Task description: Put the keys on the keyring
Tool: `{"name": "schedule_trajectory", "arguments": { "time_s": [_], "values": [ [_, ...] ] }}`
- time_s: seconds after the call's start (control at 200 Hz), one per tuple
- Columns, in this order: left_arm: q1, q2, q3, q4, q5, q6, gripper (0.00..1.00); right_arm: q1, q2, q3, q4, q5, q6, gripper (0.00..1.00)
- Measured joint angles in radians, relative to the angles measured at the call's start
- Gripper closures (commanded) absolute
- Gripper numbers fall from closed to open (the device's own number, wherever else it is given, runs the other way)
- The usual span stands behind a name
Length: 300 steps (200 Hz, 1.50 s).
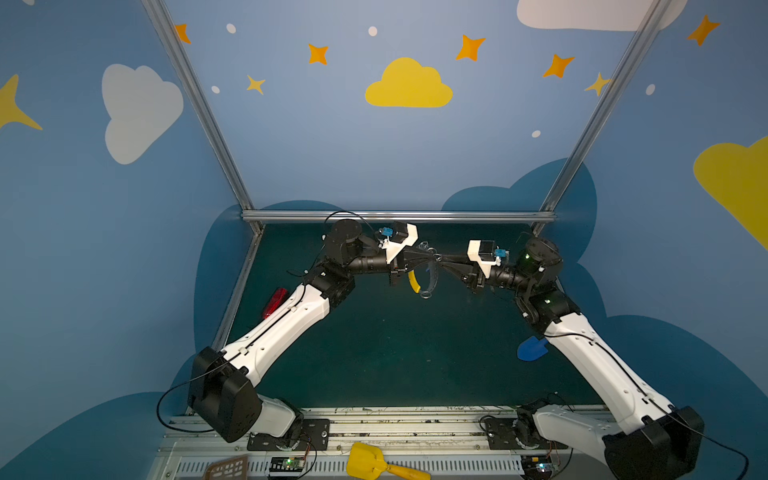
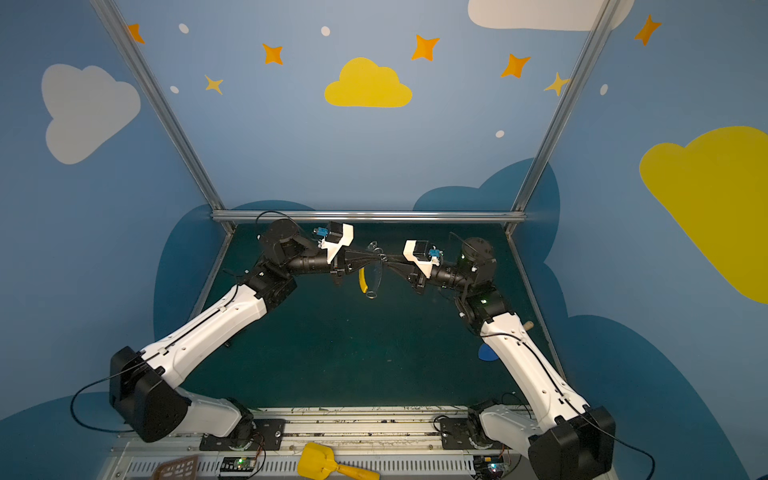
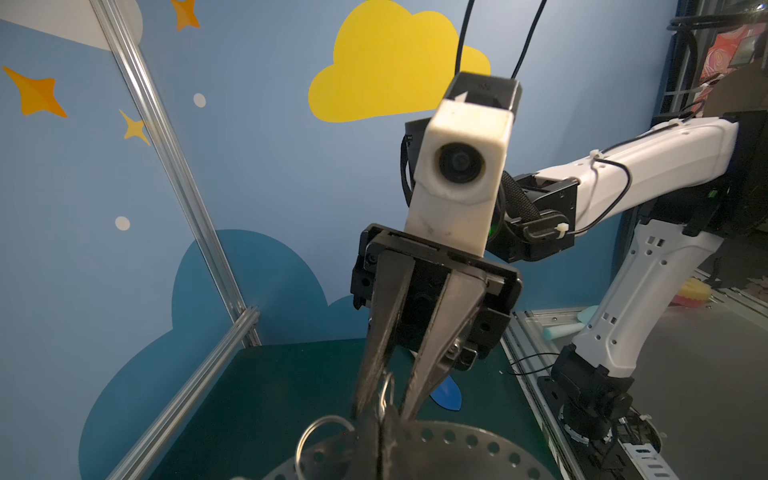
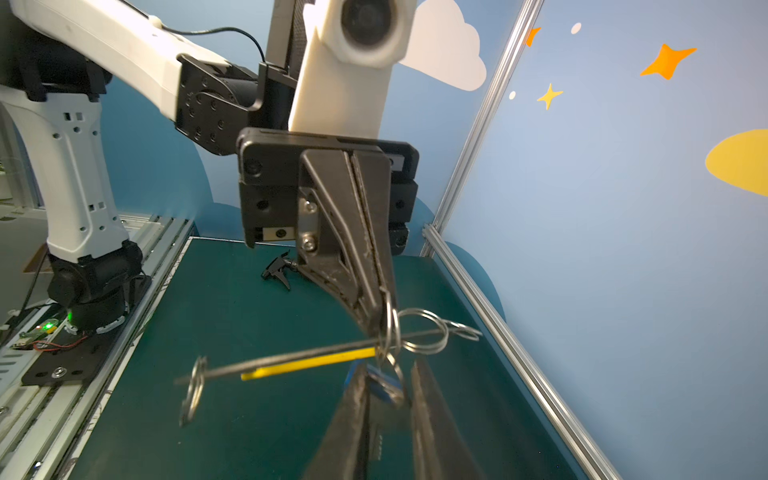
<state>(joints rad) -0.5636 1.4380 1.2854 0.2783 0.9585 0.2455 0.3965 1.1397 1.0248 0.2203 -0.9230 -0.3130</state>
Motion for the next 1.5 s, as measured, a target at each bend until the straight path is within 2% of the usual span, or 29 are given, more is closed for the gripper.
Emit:
{"name": "schedule_trajectory", "arguments": {
  "time_s": [0.35,0.551,0.691,0.881,1.001,1.071,1.131,1.202,1.327,1.502],
  "values": [
    [0.000,0.001,0.013,-0.019,0.001,0.014,0.97,0.000,0.000,0.000,0.004,-0.028,0.019,0.79],
    [0.000,0.001,0.013,-0.036,0.001,0.027,0.96,0.000,-0.005,0.000,0.018,-0.021,0.027,0.75],
    [0.000,0.001,0.013,-0.040,0.001,0.031,0.97,0.000,-0.007,0.000,0.026,-0.021,0.035,0.83],
    [0.000,0.001,0.013,-0.043,0.000,0.034,0.97,0.000,-0.007,0.000,0.022,-0.025,0.043,1.00],
    [0.000,0.001,0.013,-0.051,0.001,0.040,0.97,0.000,-0.007,0.000,0.011,-0.028,0.035,1.00],
    [-0.001,0.001,0.021,-0.086,-0.002,0.058,0.90,0.000,-0.007,0.007,-0.021,-0.028,0.015,1.00],
    [-0.004,0.002,0.046,-0.145,-0.014,0.090,0.74,0.001,-0.005,0.026,-0.070,-0.021,-0.006,1.00],
    [-0.008,0.003,0.089,-0.229,-0.034,0.146,0.67,0.001,-0.002,0.062,-0.154,-0.007,-0.044,1.00],
    [-0.019,0.018,0.204,-0.431,-0.099,0.291,0.67,0.001,0.018,0.150,-0.312,0.026,-0.114,1.00],
    [-0.043,0.055,0.326,-0.668,-0.196,0.484,0.68,0.001,0.027,0.174,-0.442,0.043,-0.154,1.00]
  ]
}}
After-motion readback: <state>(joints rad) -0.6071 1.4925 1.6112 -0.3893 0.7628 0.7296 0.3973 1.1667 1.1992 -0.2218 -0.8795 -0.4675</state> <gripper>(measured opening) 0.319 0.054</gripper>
